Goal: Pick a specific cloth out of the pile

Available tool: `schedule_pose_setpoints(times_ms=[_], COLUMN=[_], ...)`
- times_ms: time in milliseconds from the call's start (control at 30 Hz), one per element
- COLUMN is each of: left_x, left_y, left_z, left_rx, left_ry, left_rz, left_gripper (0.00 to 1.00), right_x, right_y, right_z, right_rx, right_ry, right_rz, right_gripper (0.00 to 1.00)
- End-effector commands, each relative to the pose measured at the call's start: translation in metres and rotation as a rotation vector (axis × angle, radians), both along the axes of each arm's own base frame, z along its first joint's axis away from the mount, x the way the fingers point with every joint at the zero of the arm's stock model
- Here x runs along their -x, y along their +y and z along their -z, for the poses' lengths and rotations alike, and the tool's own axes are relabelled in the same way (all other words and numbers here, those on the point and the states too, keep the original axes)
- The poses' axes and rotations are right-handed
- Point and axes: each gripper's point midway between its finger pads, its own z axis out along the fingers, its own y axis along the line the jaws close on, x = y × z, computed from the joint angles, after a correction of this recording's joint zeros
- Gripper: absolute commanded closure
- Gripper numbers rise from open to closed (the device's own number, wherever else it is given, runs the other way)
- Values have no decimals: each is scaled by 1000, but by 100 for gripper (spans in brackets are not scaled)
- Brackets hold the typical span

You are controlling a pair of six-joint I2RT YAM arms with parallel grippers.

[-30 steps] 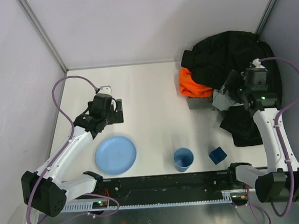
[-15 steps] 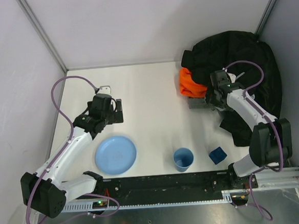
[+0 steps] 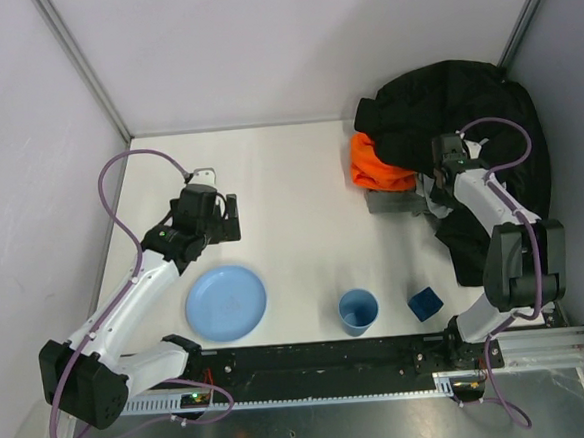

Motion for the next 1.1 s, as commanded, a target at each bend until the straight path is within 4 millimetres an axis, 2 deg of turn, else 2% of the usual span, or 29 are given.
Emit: schedule_pose_setpoints(times_ms=[0, 100, 333, 400, 467, 567, 633, 700, 767, 900, 1000, 1067], left_x=[-3, -3, -4, -3, -3, -3, -3, -3, -3, -3, -2, -3], left_y=[-1, -1, -2, -2, -3, -3, -4, -4, -3, -4, -4, -4], left_z=[-8, -8, -8, -7, -7, -7, -7, -7, -8, -8, -7, -6], left_rx=[27, 28, 30, 30, 31, 34, 35, 35, 36, 38, 38, 38], left_ry=[-39, -38, -36, -35, -35, -35, -35, -35, -36, -36, -35, -32], left_rz=[-6, -4, 2, 2, 4, 6, 7, 8, 7, 10, 11, 11], left_gripper=[0, 0, 1, 0, 0, 0, 0, 0, 0, 0, 0, 0], right_x=[-5, 2, 28, 34, 37, 34, 30, 25, 20, 15, 18, 20], right_y=[-36, -56, -94, -102, -107, -111, -115, -117, -119, -109, -99, -94], right_z=[-24, -49, -137, -149, -148, -127, -102, -71, -30, 43, 85, 101], right_rx=[76, 73, 89, 98, 96, 85, 74, 57, 34, -50, -105, -113], right_ry=[-68, -128, -402, -444, -445, -386, -318, -238, -131, 40, 142, 184], right_rz=[56, 108, 215, 253, 281, 302, 316, 336, 351, 341, 326, 318], right_gripper=[89, 90, 89, 89, 89, 89, 89, 90, 90, 92, 92, 91])
